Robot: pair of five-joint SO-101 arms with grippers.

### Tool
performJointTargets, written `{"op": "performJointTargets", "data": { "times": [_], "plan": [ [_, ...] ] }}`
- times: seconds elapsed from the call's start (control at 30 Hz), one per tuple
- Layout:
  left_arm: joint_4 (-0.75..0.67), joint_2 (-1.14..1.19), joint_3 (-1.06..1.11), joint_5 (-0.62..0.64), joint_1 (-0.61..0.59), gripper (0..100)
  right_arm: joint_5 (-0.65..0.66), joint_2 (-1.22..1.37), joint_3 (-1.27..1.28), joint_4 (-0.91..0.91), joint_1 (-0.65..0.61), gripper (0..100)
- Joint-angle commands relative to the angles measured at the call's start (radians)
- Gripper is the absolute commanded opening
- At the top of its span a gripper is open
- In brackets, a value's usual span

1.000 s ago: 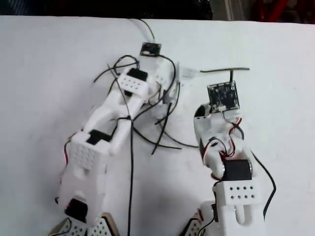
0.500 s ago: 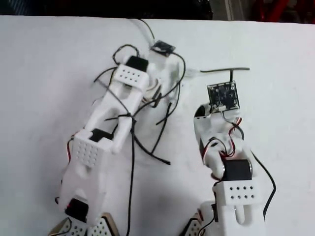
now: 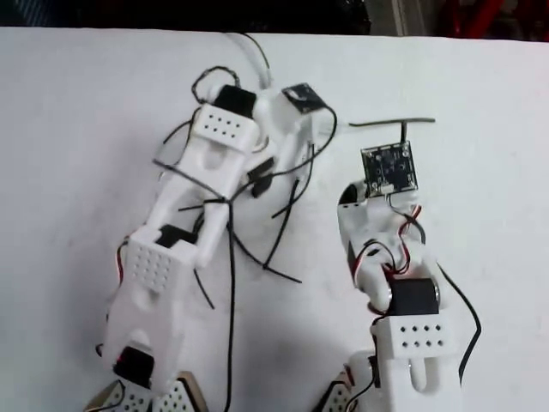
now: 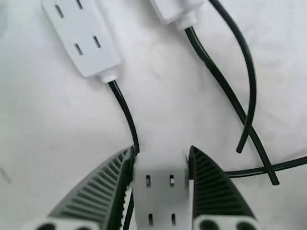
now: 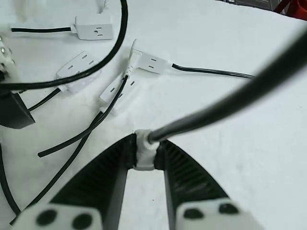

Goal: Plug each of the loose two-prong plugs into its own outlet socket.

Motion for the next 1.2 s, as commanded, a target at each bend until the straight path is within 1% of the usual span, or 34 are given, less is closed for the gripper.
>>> {"op": "performJointTargets", "data": {
  "times": [0.0,0.07,0.1,0.23,0.4,0.53,0.63,0.77,0.93,1.03,1.17],
  "plan": [
    [-0.061,-0.016,0.083,0.094,0.019,17,-0.006,-0.021,-0.015,-0.022,0.007,1.8],
    [-0.058,-0.018,0.094,0.121,0.022,22,-0.006,-0.021,-0.015,-0.022,0.007,1.8],
    [-0.057,-0.018,0.094,0.124,0.024,23,-0.006,-0.021,-0.015,-0.022,0.007,1.8],
    [-0.055,-0.021,0.091,0.129,0.021,23,-0.006,-0.021,-0.014,-0.022,0.007,1.8],
    [0.012,-0.064,0.081,0.153,0.002,23,-0.006,-0.021,-0.011,-0.022,0.007,1.8],
    [0.031,-0.165,0.104,0.150,-0.025,18,-0.006,-0.019,-0.009,-0.022,0.005,1.8],
    [0.032,-0.271,0.164,0.153,-0.053,16,-0.006,-0.018,-0.009,-0.018,-0.042,1.8],
    [0.017,-0.437,0.288,0.157,-0.101,16,-0.003,0.036,-0.021,-0.022,-0.127,1.7],
    [-0.043,-0.687,0.508,0.172,-0.200,16,-0.005,0.231,-0.137,-0.016,-0.143,1.7],
    [-0.117,-0.849,0.701,0.213,-0.268,16,-0.005,0.343,-0.226,0.010,-0.173,1.8],
    [-0.249,-1.049,0.991,0.221,-0.363,16,-0.006,0.447,-0.344,0.151,-0.260,1.9]
  ]
}}
